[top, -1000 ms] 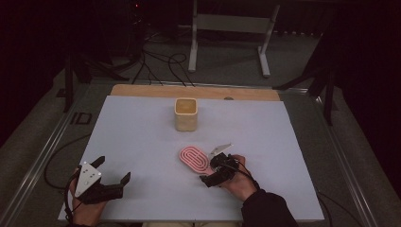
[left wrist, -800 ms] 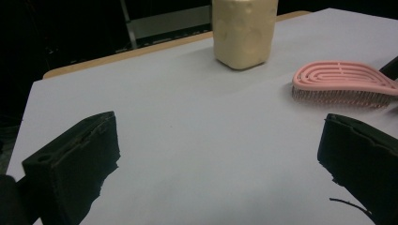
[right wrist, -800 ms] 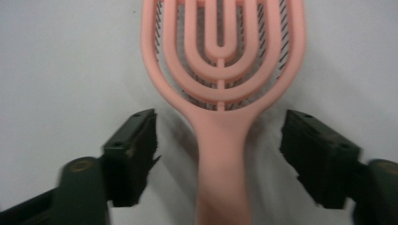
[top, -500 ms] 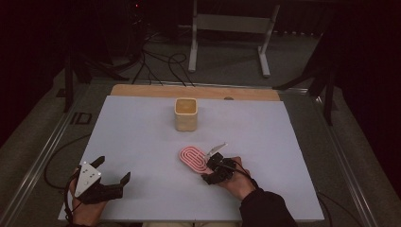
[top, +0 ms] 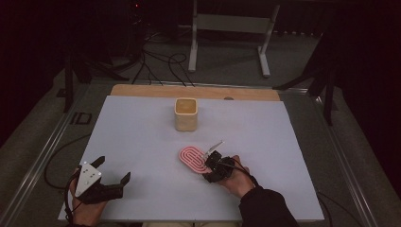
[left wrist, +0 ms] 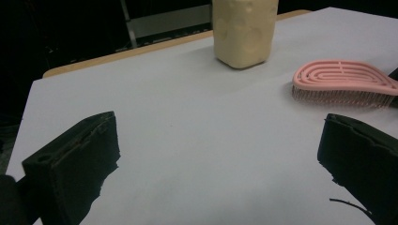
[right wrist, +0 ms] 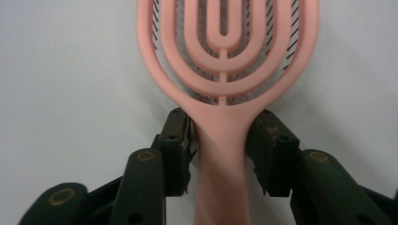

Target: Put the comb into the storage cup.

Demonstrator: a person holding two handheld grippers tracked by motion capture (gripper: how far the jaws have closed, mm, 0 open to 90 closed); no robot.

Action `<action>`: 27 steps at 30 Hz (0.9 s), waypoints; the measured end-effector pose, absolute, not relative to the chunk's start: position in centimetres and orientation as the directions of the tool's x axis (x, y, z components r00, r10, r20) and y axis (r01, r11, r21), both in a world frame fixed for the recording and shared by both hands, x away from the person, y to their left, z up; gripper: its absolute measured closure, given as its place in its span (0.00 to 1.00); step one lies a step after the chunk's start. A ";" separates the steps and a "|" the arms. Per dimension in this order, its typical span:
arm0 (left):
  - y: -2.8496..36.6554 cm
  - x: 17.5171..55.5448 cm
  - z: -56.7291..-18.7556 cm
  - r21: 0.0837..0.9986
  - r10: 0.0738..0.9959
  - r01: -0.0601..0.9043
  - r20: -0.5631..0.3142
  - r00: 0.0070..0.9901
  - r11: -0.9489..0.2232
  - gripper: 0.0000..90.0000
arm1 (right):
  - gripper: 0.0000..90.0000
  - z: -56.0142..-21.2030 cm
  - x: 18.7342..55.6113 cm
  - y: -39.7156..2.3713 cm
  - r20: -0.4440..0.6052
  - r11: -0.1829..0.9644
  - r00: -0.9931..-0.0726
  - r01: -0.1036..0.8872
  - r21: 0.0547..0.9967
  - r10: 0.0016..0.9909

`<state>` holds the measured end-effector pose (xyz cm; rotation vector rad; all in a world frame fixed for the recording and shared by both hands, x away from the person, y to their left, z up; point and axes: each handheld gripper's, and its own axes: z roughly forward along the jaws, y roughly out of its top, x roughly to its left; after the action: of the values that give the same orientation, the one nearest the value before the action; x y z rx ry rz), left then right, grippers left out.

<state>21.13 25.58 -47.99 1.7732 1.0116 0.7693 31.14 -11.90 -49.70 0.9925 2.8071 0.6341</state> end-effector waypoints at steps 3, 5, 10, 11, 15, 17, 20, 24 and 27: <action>25.6 21.1 -48.0 0.923 0.882 0.305 0.071 0.466 -0.235 0.00 | 0.68 -49.7 31.2 -11.8 0.054 0.695 -0.777 0.590 0.410 0.627; 25.6 21.1 -48.0 0.923 0.882 0.306 0.071 0.466 -0.236 0.00 | 0.68 -49.7 31.2 -11.8 0.056 0.695 -0.776 0.592 0.408 0.628; 25.6 21.2 -48.0 0.922 0.882 0.306 0.071 0.466 -0.236 0.00 | 0.70 -49.6 31.2 -11.8 0.061 0.697 -0.777 0.594 0.401 0.626; 25.6 21.2 -48.0 0.922 0.882 0.306 0.072 0.466 -0.237 0.00 | 0.71 -49.6 31.2 -11.8 0.060 0.700 -0.779 0.592 0.398 0.624; 25.6 21.2 -48.0 0.921 0.881 0.306 0.074 0.467 -0.240 0.00 | 0.72 -49.5 31.3 -11.6 0.049 0.716 -0.788 0.581 0.386 0.613; 25.6 21.2 -48.0 0.921 0.881 0.307 0.073 0.467 -0.239 0.00 | 0.72 -49.5 31.3 -11.5 0.040 0.724 -0.792 0.576 0.380 0.609; 25.6 21.2 -48.0 0.921 0.881 0.307 0.072 0.467 -0.238 0.00 | 0.72 -49.5 31.4 -11.4 0.035 0.726 -0.792 0.575 0.378 0.609; 25.6 21.2 -48.0 0.921 0.881 0.307 0.072 0.467 -0.238 0.00 | 0.72 -49.6 31.5 -11.4 0.027 0.737 -0.802 0.561 0.377 0.596; 25.5 21.2 -48.0 0.921 0.881 0.307 0.073 0.468 -0.239 0.00 | 0.72 -49.6 31.4 -11.3 0.020 0.741 -0.803 0.559 0.372 0.595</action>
<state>21.16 25.55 -48.04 1.7791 1.0111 0.7675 31.38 -11.30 -49.59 0.9428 2.8376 0.5569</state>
